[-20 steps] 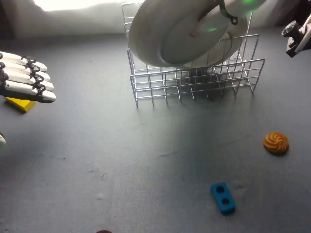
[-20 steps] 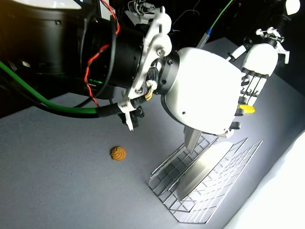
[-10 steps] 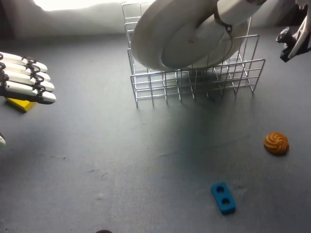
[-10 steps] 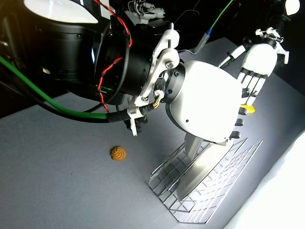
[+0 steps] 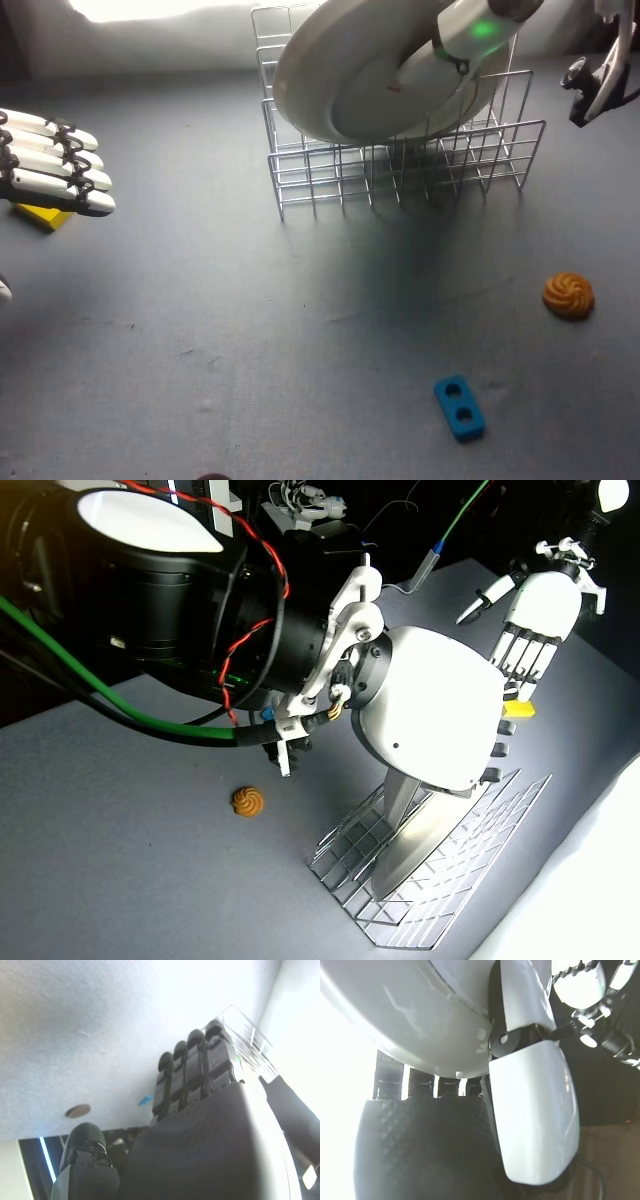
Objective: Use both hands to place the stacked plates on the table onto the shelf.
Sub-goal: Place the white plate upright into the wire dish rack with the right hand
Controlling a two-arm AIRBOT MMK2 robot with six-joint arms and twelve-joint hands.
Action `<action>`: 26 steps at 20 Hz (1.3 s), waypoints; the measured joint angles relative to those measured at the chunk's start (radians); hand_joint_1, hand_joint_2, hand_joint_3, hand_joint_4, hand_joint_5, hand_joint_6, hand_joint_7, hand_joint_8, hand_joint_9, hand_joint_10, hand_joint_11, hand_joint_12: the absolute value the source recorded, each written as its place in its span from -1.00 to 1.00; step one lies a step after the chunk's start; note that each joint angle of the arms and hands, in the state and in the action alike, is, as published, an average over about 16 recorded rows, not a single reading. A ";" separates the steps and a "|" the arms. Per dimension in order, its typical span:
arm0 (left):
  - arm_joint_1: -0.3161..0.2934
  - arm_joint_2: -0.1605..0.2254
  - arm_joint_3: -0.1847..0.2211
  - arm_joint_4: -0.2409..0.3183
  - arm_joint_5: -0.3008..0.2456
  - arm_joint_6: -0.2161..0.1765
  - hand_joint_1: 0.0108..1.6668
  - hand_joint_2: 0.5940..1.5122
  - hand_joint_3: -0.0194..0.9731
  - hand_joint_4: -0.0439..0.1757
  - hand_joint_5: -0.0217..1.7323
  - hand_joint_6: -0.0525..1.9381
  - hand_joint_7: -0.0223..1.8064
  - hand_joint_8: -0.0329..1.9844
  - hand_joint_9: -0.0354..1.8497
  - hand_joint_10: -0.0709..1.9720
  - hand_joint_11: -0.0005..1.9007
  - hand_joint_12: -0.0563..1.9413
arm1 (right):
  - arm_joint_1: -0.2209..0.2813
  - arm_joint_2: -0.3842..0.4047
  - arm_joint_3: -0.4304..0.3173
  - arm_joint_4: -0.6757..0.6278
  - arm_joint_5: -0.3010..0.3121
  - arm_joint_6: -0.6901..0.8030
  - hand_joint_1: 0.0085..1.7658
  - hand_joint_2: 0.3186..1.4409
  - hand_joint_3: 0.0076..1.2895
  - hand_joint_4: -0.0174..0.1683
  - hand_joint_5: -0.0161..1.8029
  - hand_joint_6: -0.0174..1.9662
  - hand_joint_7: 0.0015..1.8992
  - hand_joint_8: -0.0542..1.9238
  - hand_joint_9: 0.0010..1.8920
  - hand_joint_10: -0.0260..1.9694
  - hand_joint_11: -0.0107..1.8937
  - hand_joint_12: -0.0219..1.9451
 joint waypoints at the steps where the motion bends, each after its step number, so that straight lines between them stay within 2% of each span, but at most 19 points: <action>1: 0.000 0.000 0.000 0.000 0.000 0.000 -0.99 0.13 -0.93 -0.63 -0.85 -0.93 -0.87 -0.96 -0.89 -0.92 -0.98 -0.94 | -0.003 -0.004 0.002 0.001 -0.002 -0.006 0.49 0.21 -0.99 -0.89 0.09 -0.18 0.13 -0.01 0.12 -0.01 -0.15 0.50; 6: 0.000 0.000 -0.001 0.000 0.000 0.000 -0.99 0.13 -0.93 -0.63 -0.86 -0.93 -0.88 -0.96 -0.90 -0.92 -0.98 -0.94 | -0.017 -0.024 0.012 0.004 -0.014 -0.039 0.48 0.21 -0.99 -0.89 0.08 -0.18 0.13 -0.01 0.12 0.00 -0.15 0.49; 21: 0.000 0.000 -0.008 0.003 0.001 0.000 -0.99 0.13 -0.93 -0.63 -0.86 -0.93 -0.88 -0.96 -0.90 -0.92 -0.98 -0.94 | -0.071 -0.086 0.050 0.013 -0.057 -0.098 0.45 0.21 -0.99 -0.90 0.04 -0.12 0.15 -0.08 0.18 -0.15 -0.10 0.42; 26: 0.000 0.000 -0.011 0.005 0.000 0.000 -0.99 0.13 -0.93 -0.63 -0.86 -0.93 -0.88 -0.96 -0.89 -0.92 -0.98 -0.94 | -0.086 -0.103 0.066 0.014 -0.060 -0.105 0.45 0.22 -1.00 -0.90 -0.01 -0.05 0.11 -0.05 0.12 -0.05 -0.14 0.44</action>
